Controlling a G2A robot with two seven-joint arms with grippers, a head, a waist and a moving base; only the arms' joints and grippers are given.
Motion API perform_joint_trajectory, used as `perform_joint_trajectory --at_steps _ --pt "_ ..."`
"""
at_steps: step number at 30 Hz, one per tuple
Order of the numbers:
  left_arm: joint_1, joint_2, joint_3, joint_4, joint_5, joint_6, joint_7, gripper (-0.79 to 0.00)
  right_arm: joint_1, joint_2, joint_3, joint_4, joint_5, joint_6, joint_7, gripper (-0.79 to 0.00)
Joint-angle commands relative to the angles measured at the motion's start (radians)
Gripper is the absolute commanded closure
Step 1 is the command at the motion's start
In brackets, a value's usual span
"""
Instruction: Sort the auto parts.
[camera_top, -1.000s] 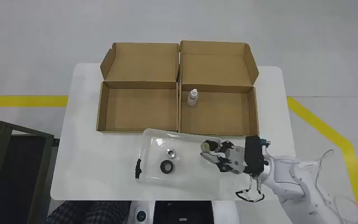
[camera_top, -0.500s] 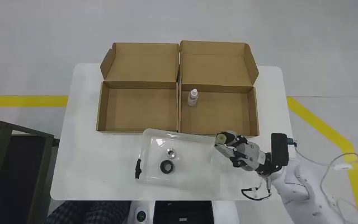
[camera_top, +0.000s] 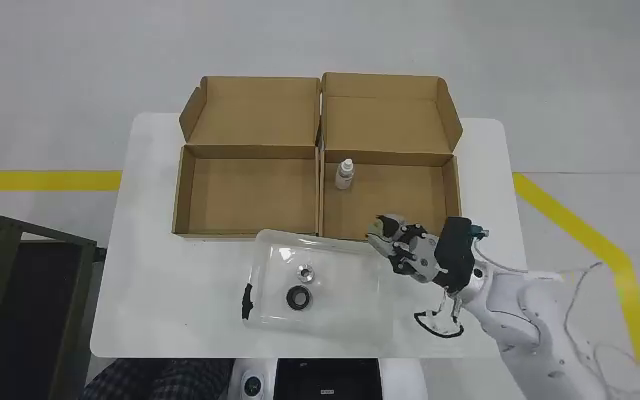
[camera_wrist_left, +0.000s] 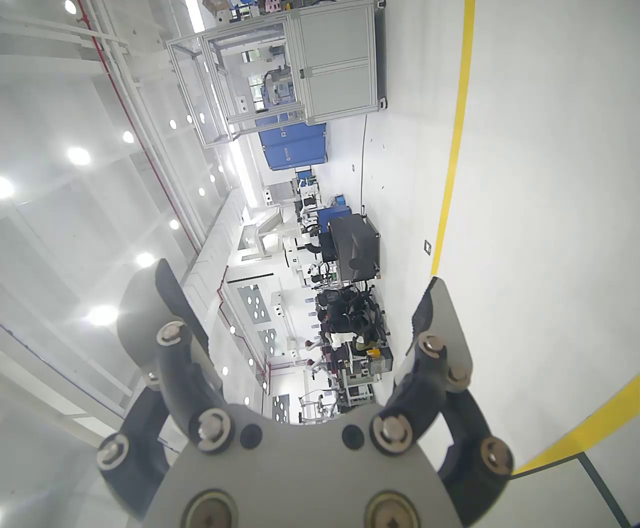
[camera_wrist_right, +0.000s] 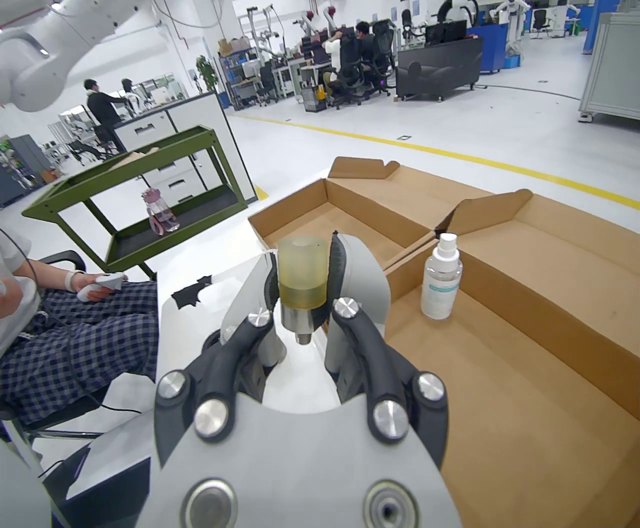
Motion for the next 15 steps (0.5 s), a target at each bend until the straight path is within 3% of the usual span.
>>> perform_joint_trajectory --at_steps 1,15 --pt "0.000 0.000 0.000 0.000 0.000 0.000 0.000 -0.785 0.025 -0.003 -0.011 0.004 -0.008 0.037 0.041 0.000" --pt "0.000 0.000 0.000 0.000 0.000 0.000 0.000 -0.785 0.272 -0.037 -0.163 0.159 -0.019 0.186 0.311 0.000"
